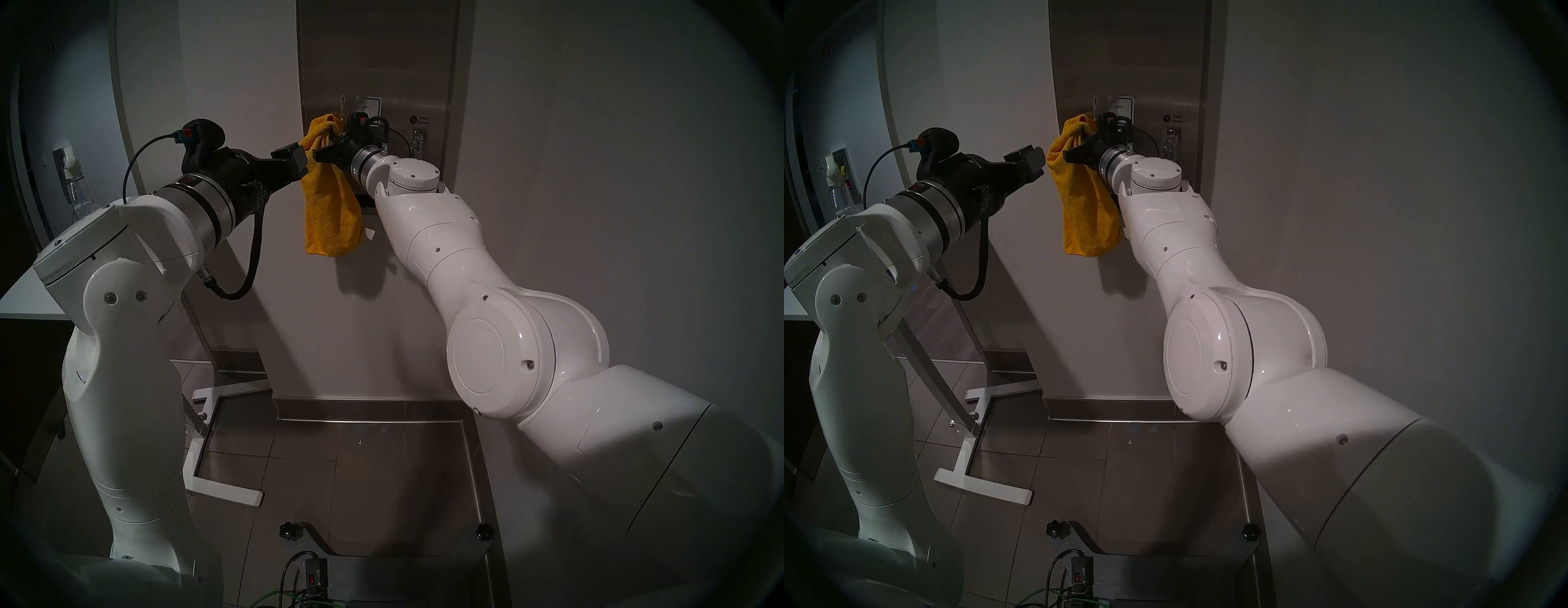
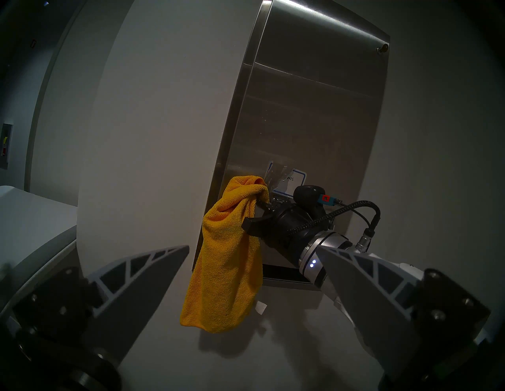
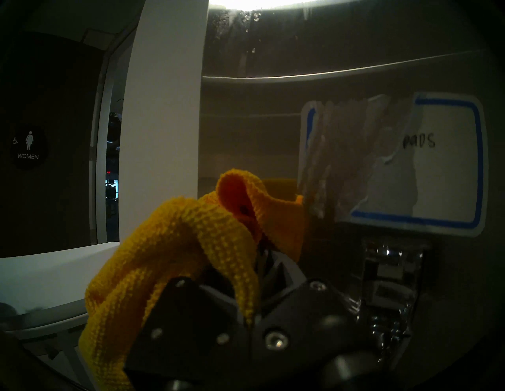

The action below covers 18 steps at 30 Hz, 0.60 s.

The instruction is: Pick up the cloth and wipe the surface

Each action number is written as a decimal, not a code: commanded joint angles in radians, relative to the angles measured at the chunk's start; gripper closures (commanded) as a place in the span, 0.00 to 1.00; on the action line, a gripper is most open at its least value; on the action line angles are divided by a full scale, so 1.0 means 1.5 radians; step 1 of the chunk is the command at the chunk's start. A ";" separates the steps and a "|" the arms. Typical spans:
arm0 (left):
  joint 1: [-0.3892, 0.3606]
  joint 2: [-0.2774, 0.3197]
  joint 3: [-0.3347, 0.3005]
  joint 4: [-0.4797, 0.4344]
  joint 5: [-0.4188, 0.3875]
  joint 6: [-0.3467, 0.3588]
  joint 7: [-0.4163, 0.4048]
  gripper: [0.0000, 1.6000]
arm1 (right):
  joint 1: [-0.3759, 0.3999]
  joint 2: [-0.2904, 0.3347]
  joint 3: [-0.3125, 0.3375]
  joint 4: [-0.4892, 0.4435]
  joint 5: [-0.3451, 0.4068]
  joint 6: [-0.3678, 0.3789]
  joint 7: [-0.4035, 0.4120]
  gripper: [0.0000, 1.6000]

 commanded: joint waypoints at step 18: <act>-0.017 -0.001 0.000 -0.016 0.002 -0.006 -0.001 0.00 | -0.111 -0.029 0.075 -0.062 -0.017 -0.003 -0.110 1.00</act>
